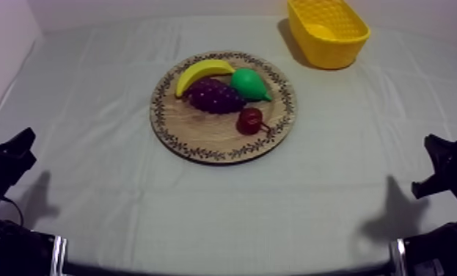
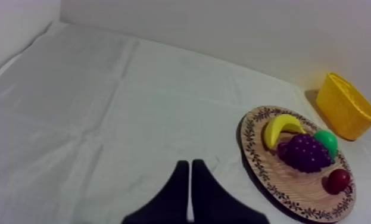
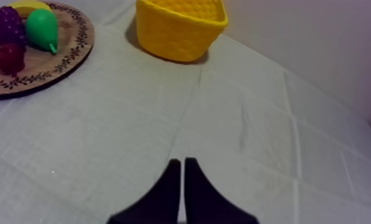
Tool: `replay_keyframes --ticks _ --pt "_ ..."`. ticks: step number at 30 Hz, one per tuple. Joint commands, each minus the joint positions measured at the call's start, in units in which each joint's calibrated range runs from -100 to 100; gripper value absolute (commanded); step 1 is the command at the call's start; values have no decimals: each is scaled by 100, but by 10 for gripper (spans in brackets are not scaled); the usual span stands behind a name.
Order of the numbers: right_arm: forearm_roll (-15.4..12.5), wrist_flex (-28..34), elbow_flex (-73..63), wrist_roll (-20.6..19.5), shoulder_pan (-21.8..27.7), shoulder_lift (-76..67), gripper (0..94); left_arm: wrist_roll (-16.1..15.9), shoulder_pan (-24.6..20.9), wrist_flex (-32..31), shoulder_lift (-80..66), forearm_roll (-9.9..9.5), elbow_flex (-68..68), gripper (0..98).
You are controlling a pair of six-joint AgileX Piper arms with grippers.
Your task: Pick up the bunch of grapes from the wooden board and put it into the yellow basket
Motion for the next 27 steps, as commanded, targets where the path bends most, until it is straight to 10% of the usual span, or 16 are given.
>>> replay_keyframes --ticks 1,27 --pt "1 1 -4 0 4 0 5 2 -1 2 0 1 -1 0" --pt "49 60 -42 -202 -68 65 5 2 -1 2 0 1 -1 0"
